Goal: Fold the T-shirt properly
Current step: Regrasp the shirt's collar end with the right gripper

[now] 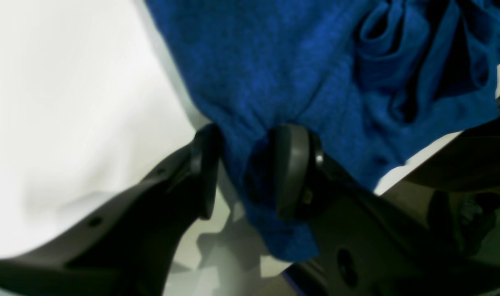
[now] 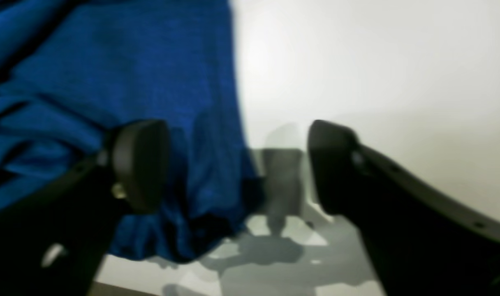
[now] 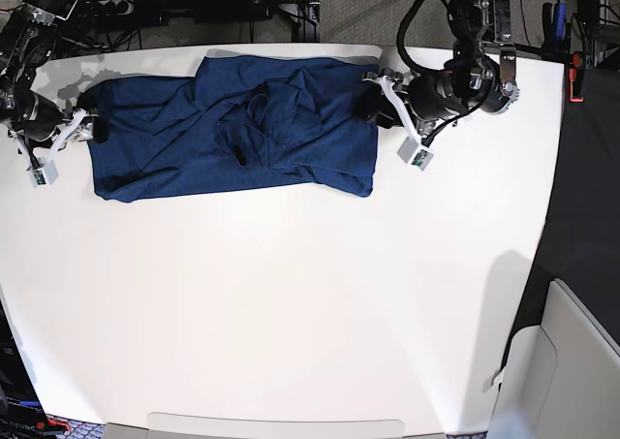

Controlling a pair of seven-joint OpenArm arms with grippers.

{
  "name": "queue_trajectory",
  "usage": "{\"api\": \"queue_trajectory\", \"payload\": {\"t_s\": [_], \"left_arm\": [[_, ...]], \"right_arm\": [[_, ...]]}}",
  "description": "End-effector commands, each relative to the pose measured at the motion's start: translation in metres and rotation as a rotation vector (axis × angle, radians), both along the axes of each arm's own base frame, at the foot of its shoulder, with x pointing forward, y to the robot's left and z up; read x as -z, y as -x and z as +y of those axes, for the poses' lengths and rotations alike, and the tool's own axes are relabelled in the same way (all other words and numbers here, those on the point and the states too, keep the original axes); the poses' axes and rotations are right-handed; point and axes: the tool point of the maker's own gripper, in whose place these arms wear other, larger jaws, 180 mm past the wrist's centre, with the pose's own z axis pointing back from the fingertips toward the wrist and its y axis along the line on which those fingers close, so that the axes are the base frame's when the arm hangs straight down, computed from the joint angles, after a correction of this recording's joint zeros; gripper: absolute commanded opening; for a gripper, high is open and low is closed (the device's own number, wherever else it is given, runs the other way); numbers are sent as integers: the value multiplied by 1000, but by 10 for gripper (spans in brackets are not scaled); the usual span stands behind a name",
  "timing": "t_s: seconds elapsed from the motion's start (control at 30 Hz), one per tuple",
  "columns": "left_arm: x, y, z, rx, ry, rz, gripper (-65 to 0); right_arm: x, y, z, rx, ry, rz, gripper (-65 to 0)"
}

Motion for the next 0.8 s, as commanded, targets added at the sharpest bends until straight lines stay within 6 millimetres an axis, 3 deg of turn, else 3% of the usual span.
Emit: {"api": "queue_trajectory", "payload": {"t_s": [0.0,0.27,0.5,0.67,0.77], "left_arm": [[-5,-4,0,9,0,-18,-450],[-5,-4,1,9,-3,-18,-450],[-6,-4,0,8,2,-18,-450],[-5,-4,0,9,0,-18,-450],[-5,-4,1,9,-1,-18,-450]], "right_arm": [[-16,-15,-4,-14,14,-57,-77],[14,-17,10,24,-94,1,-77],[32,-17,37,-37,-136,33,-77],[39,1,55,-59,-194,49,-79],[37,11,61,-79,-202,65,-145]]}}
